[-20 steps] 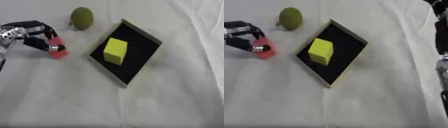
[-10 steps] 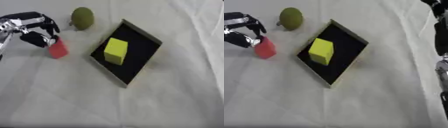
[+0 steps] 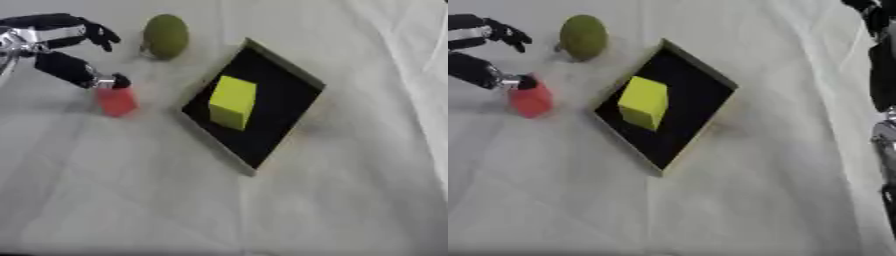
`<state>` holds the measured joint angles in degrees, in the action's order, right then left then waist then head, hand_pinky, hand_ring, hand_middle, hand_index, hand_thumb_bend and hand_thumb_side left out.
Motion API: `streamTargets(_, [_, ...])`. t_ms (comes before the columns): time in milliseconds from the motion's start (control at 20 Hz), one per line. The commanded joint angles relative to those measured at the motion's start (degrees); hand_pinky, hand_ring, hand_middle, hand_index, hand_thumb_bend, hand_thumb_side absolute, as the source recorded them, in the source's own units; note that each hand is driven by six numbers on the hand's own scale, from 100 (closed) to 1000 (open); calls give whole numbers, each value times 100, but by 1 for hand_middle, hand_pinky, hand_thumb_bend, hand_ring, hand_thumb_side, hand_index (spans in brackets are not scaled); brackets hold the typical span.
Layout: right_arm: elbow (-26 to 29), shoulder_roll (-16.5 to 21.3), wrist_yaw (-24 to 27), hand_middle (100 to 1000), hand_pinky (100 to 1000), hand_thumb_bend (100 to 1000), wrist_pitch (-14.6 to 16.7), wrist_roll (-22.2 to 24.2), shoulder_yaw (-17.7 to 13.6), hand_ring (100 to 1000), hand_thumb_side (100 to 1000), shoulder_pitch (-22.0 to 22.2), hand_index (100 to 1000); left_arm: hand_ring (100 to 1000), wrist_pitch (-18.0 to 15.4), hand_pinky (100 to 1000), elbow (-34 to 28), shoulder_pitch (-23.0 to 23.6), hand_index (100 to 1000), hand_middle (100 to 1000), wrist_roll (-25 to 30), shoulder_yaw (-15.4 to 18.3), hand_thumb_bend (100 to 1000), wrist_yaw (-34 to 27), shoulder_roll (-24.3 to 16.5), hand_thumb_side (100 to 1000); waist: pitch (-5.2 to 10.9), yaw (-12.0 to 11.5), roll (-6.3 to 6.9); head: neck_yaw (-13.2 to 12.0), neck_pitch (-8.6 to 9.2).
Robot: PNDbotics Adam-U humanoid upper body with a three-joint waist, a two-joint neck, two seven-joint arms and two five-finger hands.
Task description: Pick up objects on the table and place them in the box.
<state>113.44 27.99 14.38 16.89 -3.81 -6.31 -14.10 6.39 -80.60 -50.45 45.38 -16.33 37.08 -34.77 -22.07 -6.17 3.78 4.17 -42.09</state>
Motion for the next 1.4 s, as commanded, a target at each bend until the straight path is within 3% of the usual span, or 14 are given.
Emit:
streamTargets(50, [116, 76, 40, 709, 847, 100, -17, 1, -28, 881, 666, -26, 777, 928, -46, 1000, 91, -93, 939, 783, 64, 46, 752, 198, -143, 661, 139, 2, -3, -8, 15])
streamTargets(550, [116, 52, 57, 709, 848, 100, -49, 12, -28, 882, 667, -25, 778, 919, -183, 1000, 398, -126, 924, 772, 174, -31, 744, 360, -33, 601, 140, 9, 1, -21, 20])
streamTargets(750, [116, 41, 72, 709, 848, 100, -61, 19, -24, 882, 668, -29, 778, 906, -216, 992, 488, -125, 911, 758, 180, -53, 687, 417, 26, 536, 139, 24, 1, -31, 31])
streamTargets(1200, [116, 43, 91, 707, 849, 100, -56, 24, -30, 882, 665, -37, 778, 879, -260, 981, 738, -124, 882, 726, 137, -65, 631, 637, 108, 470, 130, 47, 1, -48, 30])
streamTargets(1400, [116, 36, 99, 707, 849, 100, -61, 27, -28, 882, 668, -42, 778, 863, -292, 977, 789, -119, 861, 698, 123, -77, 563, 706, 129, 455, 126, 45, -3, -61, 37])
